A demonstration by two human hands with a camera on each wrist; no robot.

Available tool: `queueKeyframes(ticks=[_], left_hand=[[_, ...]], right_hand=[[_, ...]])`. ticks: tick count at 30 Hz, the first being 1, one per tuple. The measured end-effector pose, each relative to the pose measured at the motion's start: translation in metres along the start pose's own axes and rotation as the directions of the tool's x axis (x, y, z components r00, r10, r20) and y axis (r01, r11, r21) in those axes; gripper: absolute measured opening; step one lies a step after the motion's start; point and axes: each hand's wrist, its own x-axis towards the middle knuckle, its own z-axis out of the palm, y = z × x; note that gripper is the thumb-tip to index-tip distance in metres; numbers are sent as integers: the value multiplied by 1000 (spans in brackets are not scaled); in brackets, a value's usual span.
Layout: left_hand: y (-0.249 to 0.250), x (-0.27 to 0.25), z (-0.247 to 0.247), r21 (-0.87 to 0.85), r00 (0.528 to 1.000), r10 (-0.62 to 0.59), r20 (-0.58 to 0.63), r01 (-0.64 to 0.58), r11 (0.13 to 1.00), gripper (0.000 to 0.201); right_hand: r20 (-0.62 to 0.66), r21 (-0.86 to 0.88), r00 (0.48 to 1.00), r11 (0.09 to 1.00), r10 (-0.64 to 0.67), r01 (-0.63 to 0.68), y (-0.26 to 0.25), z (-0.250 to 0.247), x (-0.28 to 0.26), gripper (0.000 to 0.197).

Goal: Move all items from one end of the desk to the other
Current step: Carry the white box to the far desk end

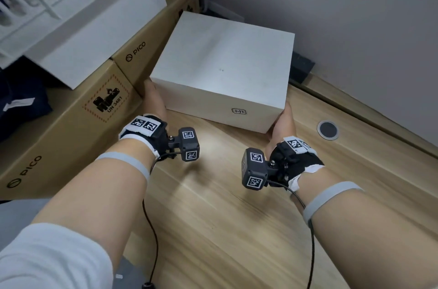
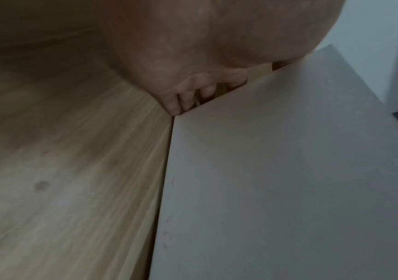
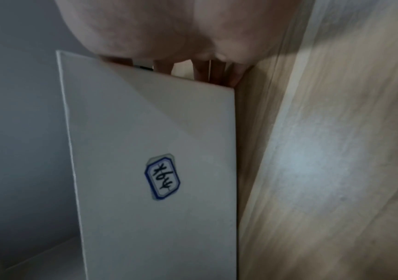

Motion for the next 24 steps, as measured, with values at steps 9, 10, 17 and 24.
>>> queueKeyframes(ticks=[9, 10, 17, 24], left_hand=[[73, -104, -20, -137, 973, 5, 232, 28, 990, 114], [80, -122, -21, -147, 971, 44, 236, -9, 989, 115], [104, -190, -23, -45, 942, 158, 295, -152, 987, 68], [101, -211, -43, -12, 945, 115, 307, -117, 993, 61]], right_hand=[[49, 100, 997, 993, -66, 61, -12, 7, -20, 38], [50, 106, 996, 992, -68, 62, -13, 7, -23, 38], [80, 144, 992, 986, -96, 84, -23, 5, -28, 42], [114, 142, 991, 988, -72, 56, -34, -12, -50, 31]])
